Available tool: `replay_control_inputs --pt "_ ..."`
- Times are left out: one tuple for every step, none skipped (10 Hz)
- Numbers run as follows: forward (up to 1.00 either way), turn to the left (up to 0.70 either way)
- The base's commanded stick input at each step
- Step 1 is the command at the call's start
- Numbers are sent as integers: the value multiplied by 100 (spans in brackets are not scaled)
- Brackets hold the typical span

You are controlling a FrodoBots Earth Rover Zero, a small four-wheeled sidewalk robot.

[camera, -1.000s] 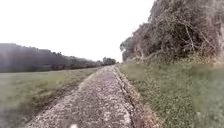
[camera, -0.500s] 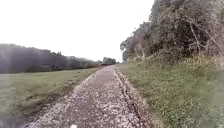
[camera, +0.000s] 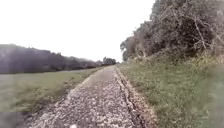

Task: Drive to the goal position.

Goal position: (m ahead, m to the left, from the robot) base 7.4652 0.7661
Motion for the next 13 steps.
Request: replay_control_inputs --pt "70 0" --pt "70 0" --pt "70 0" --pt "70 0" --pt "70 0" --pt "70 0" --pt "70 0" --pt "70 0" --pt "70 0" --pt "70 0" --pt "70 0" --pt "70 0" --pt "70 0"
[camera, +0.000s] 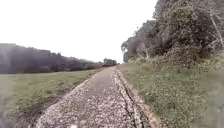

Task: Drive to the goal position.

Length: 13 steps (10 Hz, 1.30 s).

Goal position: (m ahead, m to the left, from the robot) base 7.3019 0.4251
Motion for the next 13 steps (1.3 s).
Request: replay_control_inputs --pt "70 0" --pt "70 0" --pt "70 0" --pt "70 0" --pt "70 0" --pt "70 0" --pt "70 0" --pt "70 0" --pt "70 0" --pt "70 0" --pt "70 0" --pt "70 0" --pt "70 0"
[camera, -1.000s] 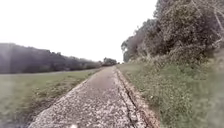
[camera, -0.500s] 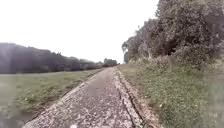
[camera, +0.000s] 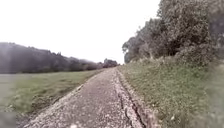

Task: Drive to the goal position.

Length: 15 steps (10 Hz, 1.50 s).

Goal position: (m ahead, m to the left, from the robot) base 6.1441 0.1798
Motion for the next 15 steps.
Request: replay_control_inputs --pt "70 0" --pt "70 0" --pt "70 0" --pt "70 0" --pt "70 0" --pt "70 0" --pt "70 0" --pt "70 0" --pt "70 -1" --pt "70 -2" --pt "70 0" --pt "70 0" --pt "70 0" --pt "70 0" --pt "70 0"
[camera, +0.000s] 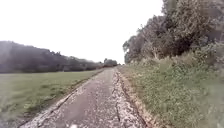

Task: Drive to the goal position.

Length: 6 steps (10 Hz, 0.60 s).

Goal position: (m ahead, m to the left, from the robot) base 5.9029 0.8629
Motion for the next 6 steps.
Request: replay_control_inputs --pt "70 0" --pt "70 0" --pt "70 0" --pt "70 0" --pt "70 0" --pt "70 0"
